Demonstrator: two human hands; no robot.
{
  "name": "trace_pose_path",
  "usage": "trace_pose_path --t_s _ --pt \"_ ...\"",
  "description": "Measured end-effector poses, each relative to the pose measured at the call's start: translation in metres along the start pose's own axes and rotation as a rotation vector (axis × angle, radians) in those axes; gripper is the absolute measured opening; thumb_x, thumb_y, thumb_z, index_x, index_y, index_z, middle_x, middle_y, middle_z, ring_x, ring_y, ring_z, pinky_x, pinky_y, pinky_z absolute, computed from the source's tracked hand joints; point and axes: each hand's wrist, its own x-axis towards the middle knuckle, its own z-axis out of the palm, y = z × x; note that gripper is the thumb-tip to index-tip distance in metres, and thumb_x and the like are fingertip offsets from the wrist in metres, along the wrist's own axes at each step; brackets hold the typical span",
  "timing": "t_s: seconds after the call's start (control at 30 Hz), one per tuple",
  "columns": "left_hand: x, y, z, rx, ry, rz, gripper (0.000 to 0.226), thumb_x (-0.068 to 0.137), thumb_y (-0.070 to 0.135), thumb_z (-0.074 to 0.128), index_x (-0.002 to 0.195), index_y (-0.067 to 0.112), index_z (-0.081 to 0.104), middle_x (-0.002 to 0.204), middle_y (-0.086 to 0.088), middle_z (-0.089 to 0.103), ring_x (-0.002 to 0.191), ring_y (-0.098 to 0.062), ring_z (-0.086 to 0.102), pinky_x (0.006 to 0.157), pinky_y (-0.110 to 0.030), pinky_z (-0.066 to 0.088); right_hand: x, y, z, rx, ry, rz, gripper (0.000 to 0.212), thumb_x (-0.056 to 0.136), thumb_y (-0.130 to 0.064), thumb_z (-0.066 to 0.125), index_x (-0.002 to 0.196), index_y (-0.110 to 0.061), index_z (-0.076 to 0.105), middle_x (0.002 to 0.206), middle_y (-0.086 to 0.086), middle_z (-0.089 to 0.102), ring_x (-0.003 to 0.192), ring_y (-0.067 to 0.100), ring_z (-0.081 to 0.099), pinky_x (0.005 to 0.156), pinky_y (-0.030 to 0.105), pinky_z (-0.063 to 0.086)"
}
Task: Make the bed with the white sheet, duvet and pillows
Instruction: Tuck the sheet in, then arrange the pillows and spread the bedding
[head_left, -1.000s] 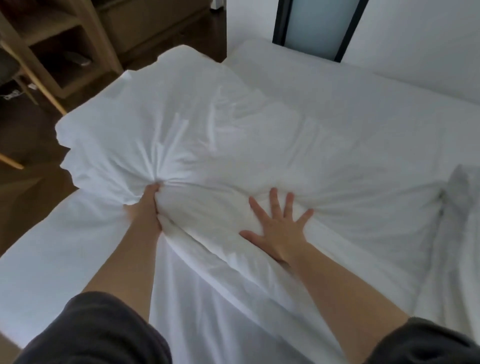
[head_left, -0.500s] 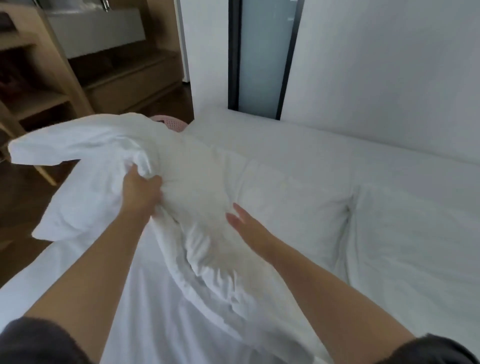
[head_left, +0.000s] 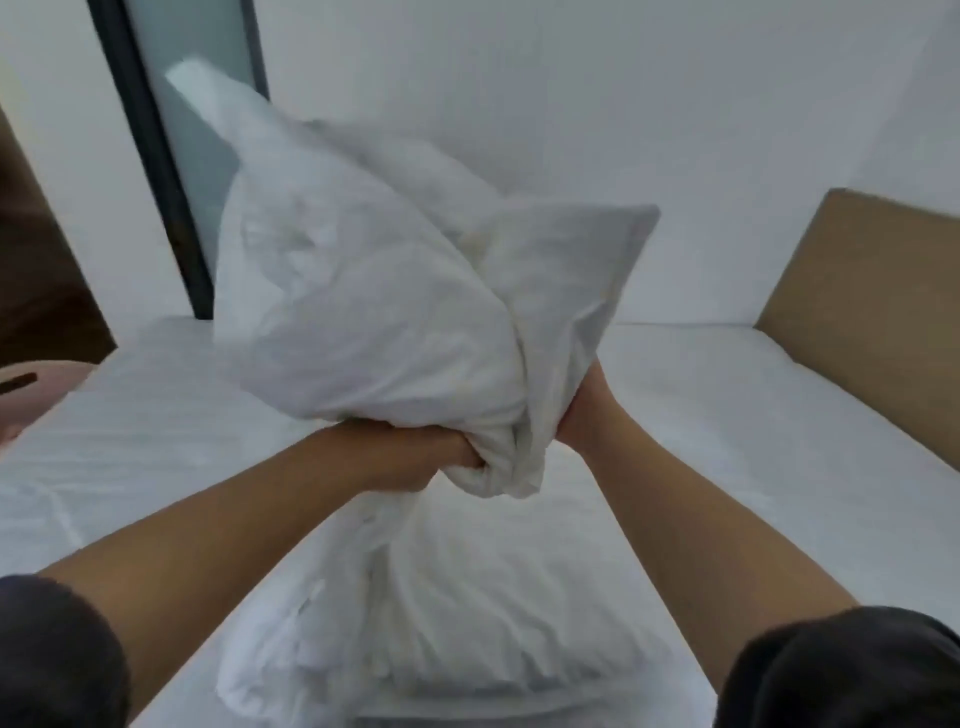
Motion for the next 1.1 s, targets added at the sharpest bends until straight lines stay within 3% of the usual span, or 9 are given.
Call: trace_pose_path --t_s 0.07,0.13,0.2,0.3,0.5,0.63,0.87,1.0,1.1 --pt "0.031 0.045 0.025 0.159 -0.085 0.089 0.011 0.088 0.012 0.054 0.089 0.023 0.056 0.082 0.008 0.049 0.073 -0.008 0.044 0.061 -0.021 0.035 -0.035 -0.007 -0.055 0.127 0.136 -0.048 0.030 0.098 -0.047 0.043 0.087 -0.022 0.056 0.069 -0.002 0.064 0.070 0.019 0.058 0.064 0.028 0.047" --pt "0.049 0.086 0.064 0.283 -0.190 0.340 0.047 0.084 -0.002 0.052 0.121 0.025 0.060 0.120 0.002 0.059 0.102 -0.020 0.055 0.082 -0.028 0.042 -0.067 0.003 -0.132 0.195 0.299 -0.083 0.040 0.098 -0.052 0.038 0.100 -0.022 0.063 0.093 0.001 0.072 0.088 0.025 0.065 0.076 0.035 0.052" --pt "0.059 0.112 0.102 0.343 -0.242 0.443 0.066 0.085 -0.007 0.049 0.142 0.025 0.043 0.147 0.002 0.040 0.123 -0.025 0.050 0.096 -0.033 0.042 -0.098 0.015 -0.187 0.237 0.362 -0.070 0.048 0.093 -0.059 0.042 0.115 -0.025 0.067 0.117 0.003 0.070 0.108 0.030 0.064 0.090 0.047 0.052" --pt "0.063 0.124 0.135 0.332 -0.244 0.422 0.086 0.086 -0.011 0.042 0.154 0.029 0.010 0.162 0.006 0.008 0.136 -0.024 0.037 0.104 -0.036 0.039 -0.126 0.033 -0.235 0.262 0.482 0.017 0.053 0.084 -0.069 0.050 0.110 -0.026 0.068 0.107 0.004 0.068 0.086 0.027 0.061 0.066 0.041 0.054" --pt "0.054 0.116 0.150 0.276 -0.193 0.358 0.087 0.086 -0.007 0.046 0.155 0.029 0.006 0.163 -0.001 0.006 0.144 -0.023 0.026 0.114 -0.033 0.030 -0.120 0.037 -0.251 0.247 0.514 0.020 0.066 0.075 -0.077 0.056 0.116 -0.027 0.065 0.103 -0.002 0.063 0.070 0.023 0.057 0.054 0.034 0.051" --pt "0.047 0.109 0.166 0.329 -0.031 0.350 0.101 0.067 -0.004 0.069 0.152 0.020 0.020 0.156 -0.011 0.031 0.129 -0.033 0.048 0.104 -0.042 0.043 -0.120 0.026 -0.256 0.242 0.623 -0.020 0.057 0.077 -0.072 0.057 0.113 -0.027 0.063 0.106 0.000 0.057 0.077 0.024 0.046 0.064 0.038 0.053" --pt "0.061 0.145 0.166 0.205 0.006 0.143 0.119 0.075 0.057 0.062 0.145 0.030 -0.031 0.162 -0.005 -0.010 0.148 -0.032 0.010 0.115 -0.052 0.022 -0.134 -0.014 -0.279 0.080 0.613 -0.032 0.066 0.081 -0.074 0.050 0.126 -0.027 0.059 0.112 0.002 0.061 0.088 0.027 0.065 0.076 0.052 0.055" --pt "0.085 0.172 0.167 0.191 0.011 0.065 0.118 0.082 0.042 0.067 0.144 0.032 -0.033 0.162 -0.006 -0.011 0.145 -0.036 0.017 0.111 -0.052 0.030 -0.139 -0.042 -0.297 -0.074 0.526 0.137 0.082 0.070 -0.084 0.052 0.132 -0.029 0.058 0.128 0.005 0.061 0.116 0.037 0.060 0.090 0.066 0.047" --pt "0.092 0.181 0.175 0.312 -0.008 0.108 0.105 0.086 0.013 0.062 0.150 0.031 -0.018 0.159 -0.011 0.019 0.122 -0.039 0.050 0.089 -0.043 0.051 -0.142 -0.046 -0.293 -0.345 0.509 0.313 0.041 0.095 -0.044 0.055 0.125 -0.018 0.060 0.122 0.009 0.063 0.111 0.035 0.062 0.090 0.058 0.052"
